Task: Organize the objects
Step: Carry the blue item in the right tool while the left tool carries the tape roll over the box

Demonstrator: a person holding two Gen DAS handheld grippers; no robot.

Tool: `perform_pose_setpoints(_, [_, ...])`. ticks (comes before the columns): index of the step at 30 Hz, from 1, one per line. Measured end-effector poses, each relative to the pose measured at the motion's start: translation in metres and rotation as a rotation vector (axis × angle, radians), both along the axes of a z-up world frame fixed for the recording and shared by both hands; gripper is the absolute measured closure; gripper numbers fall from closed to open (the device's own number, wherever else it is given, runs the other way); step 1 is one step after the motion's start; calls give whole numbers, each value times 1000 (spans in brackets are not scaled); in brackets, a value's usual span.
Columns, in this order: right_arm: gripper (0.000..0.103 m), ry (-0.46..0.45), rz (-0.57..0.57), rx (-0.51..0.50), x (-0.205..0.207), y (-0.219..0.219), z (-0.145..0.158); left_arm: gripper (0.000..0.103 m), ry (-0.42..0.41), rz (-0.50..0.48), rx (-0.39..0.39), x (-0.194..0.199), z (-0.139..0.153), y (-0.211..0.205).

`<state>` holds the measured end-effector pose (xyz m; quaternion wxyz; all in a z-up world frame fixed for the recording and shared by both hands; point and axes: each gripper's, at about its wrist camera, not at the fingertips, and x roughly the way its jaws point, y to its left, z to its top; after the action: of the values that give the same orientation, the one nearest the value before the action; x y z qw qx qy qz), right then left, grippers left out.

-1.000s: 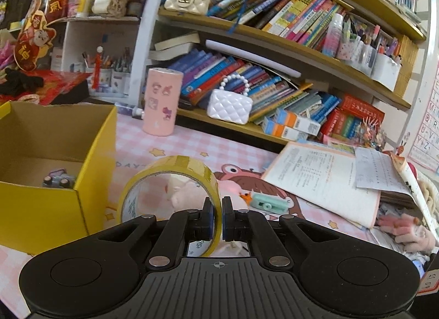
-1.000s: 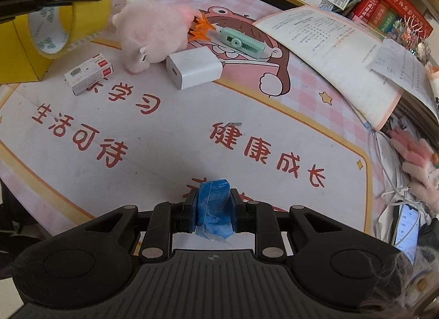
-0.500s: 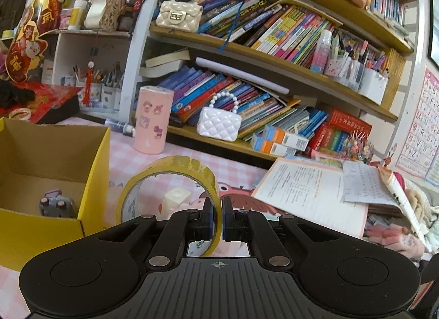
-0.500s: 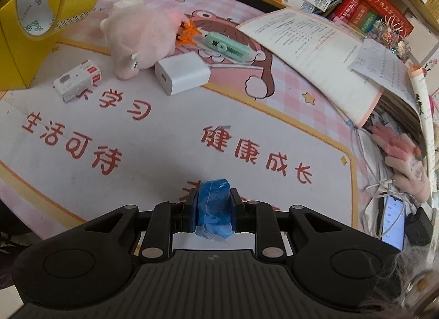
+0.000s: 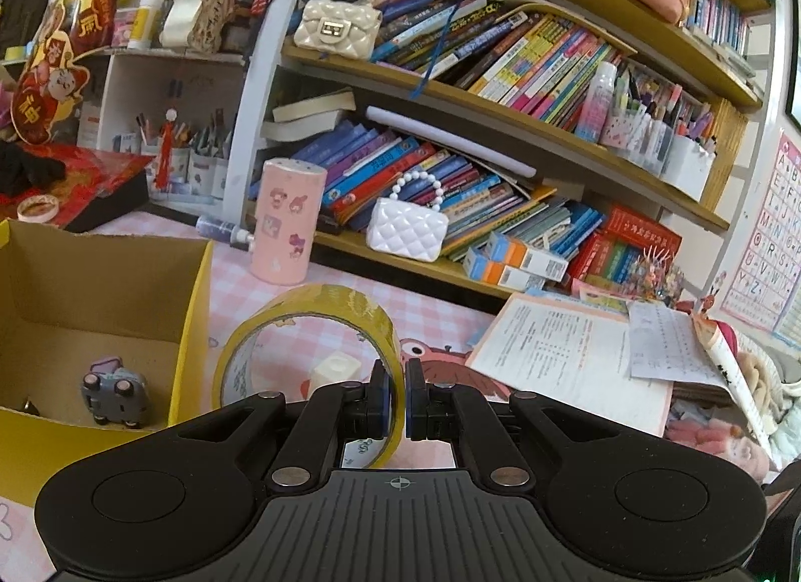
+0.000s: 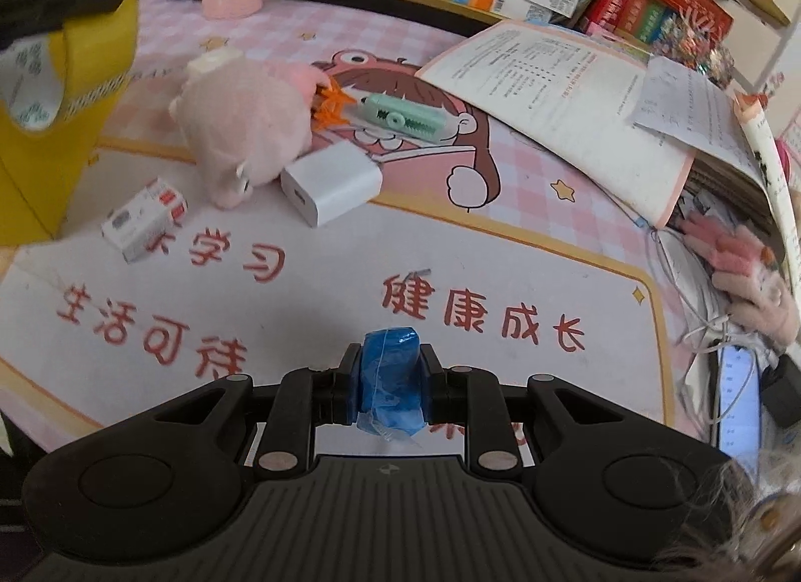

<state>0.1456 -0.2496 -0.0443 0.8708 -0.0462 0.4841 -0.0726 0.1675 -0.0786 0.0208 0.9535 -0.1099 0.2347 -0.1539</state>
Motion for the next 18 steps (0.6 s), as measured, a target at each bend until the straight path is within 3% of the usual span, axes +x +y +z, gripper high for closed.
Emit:
perform_pose_setpoints(8, [83, -33, -112, 104, -6, -3, 3, 99, 54, -62, 13, -6, 4, 1])
perform_pose_setpoints(18, [83, -181, -162, 167, -42, 12, 24, 99, 59, -126, 102, -48, 3, 9])
